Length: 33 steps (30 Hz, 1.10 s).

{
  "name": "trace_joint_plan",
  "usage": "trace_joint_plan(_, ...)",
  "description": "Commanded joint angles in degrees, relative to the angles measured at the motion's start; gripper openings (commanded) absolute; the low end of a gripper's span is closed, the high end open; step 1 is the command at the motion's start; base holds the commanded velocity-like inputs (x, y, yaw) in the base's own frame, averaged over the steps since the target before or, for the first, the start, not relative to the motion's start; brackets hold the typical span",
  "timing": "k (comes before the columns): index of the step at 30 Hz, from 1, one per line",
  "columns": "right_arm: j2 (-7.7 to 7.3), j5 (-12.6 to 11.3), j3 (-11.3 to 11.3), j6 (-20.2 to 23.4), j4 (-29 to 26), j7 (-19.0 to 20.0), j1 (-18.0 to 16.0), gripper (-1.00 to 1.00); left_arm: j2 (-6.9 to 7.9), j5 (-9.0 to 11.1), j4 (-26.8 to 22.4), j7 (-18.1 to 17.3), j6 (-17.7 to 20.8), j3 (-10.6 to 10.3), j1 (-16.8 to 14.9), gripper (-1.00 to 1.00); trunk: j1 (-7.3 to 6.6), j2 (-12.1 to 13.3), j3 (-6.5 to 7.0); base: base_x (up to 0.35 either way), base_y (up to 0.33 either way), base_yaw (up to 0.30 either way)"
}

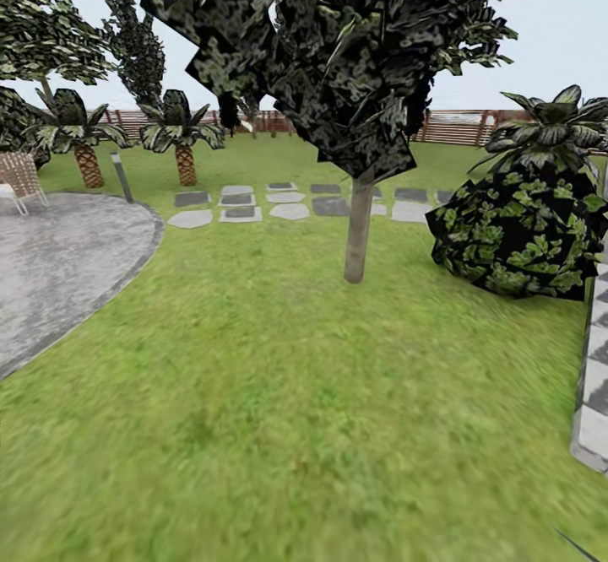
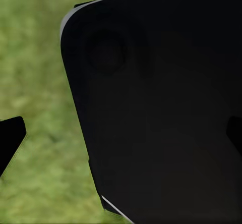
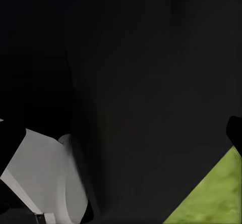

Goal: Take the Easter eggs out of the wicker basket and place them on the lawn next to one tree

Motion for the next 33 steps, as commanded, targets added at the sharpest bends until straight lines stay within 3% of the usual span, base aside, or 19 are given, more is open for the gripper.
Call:
trace_joint_plan(1,0.01,-0.23,-0.38,-0.37,0.12,-0.02,-0.03,1.0,0.02,-0.22,0.03,-0.01,-0.22,-0.22,-0.03,1.0,0.04,-0.02,-0.04,0.337,0.0,0.152)
trace_joint_plan(33,-0.01,-0.23,-0.33,-0.37,-0.07,-0.02,-0.03,1.0,0.02,-0.22,0.02,-0.01,-0.22,-0.24,-0.05,1.0,0.04,-0.02,-0.04,0.337,0.0,0.272)
